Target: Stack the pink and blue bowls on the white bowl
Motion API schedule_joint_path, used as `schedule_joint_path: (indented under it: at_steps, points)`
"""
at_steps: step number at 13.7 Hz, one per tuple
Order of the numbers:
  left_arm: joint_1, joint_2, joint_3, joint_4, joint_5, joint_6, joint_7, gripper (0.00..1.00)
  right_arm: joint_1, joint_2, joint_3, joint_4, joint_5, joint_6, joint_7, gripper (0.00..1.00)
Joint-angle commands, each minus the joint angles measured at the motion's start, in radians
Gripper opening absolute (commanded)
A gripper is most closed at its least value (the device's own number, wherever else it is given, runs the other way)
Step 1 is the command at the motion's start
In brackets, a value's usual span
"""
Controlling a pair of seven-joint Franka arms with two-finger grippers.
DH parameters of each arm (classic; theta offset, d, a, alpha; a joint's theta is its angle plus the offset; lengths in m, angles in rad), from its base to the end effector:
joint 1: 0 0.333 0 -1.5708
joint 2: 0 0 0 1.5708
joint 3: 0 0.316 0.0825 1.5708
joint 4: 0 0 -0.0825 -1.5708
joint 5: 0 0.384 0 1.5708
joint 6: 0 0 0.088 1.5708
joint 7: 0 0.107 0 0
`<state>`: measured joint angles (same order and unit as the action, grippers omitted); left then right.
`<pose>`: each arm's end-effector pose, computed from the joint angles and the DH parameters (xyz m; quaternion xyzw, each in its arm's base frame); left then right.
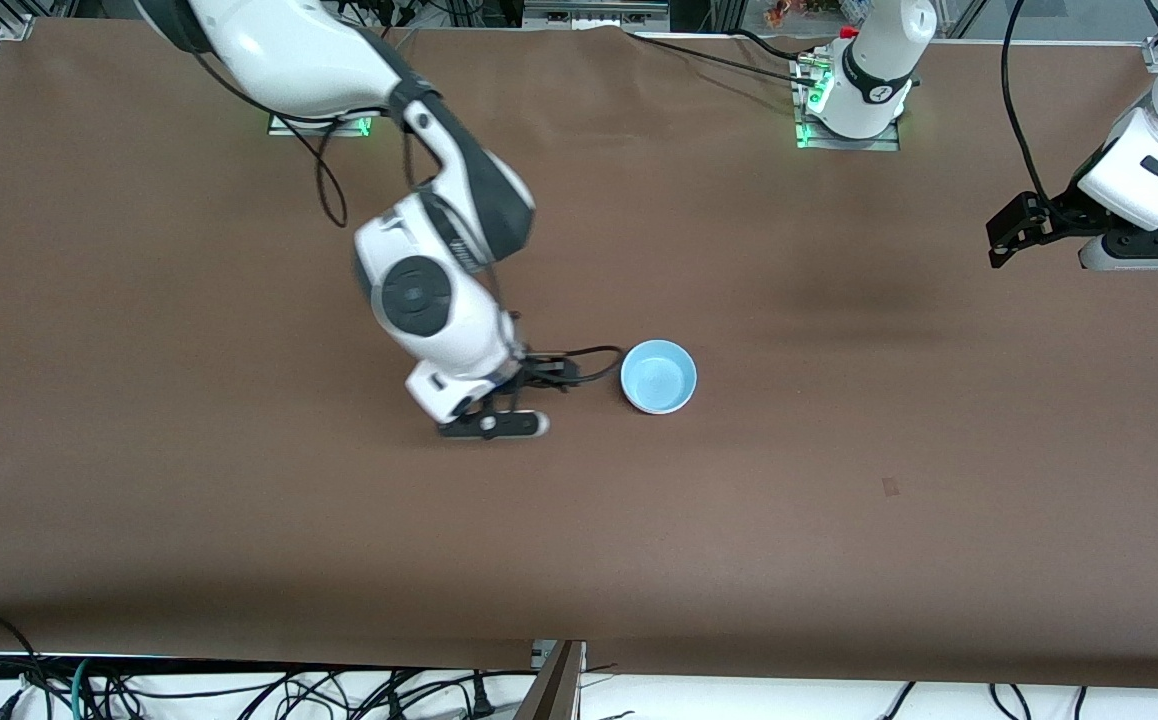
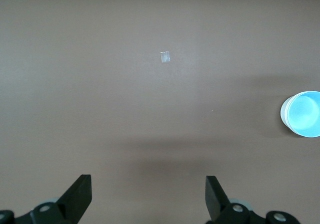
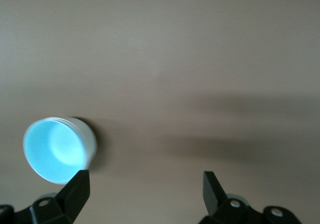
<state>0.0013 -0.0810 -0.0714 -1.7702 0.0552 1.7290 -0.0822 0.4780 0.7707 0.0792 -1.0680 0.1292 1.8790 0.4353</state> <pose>0.5389 -0.0341 0.5878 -0.9993 -0.0023 -0.0220 0.0286 0.6535 0.3955 0.3790 -0.9953 -0.0307 0.0237 0.0886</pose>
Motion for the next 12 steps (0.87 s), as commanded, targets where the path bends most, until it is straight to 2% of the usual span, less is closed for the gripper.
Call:
schedule_joint_path:
  at_steps: [1,4,6,9,12]
  points:
    - [-0.001,0.004,0.004,0.011,-0.015,-0.009,0.025,1.0,-0.108,-0.153,0.01,-0.165,-0.008,-0.05,-0.194,1.0]
    - [-0.003,0.004,0.002,0.011,-0.009,-0.009,0.025,1.0,-0.22,-0.316,0.008,-0.314,-0.013,-0.093,-0.343,1.0]
    - [-0.003,0.004,0.002,0.011,-0.009,-0.009,0.025,1.0,-0.272,-0.385,0.007,-0.345,-0.029,-0.162,-0.346,1.0]
    - [-0.003,0.004,0.002,0.011,-0.009,-0.009,0.027,1.0,-0.285,-0.474,0.007,-0.383,-0.126,-0.188,-0.352,1.0]
    - [-0.003,0.003,0.002,0.011,-0.009,-0.009,0.027,1.0,-0.347,-0.56,0.005,-0.386,-0.128,-0.201,-0.352,1.0]
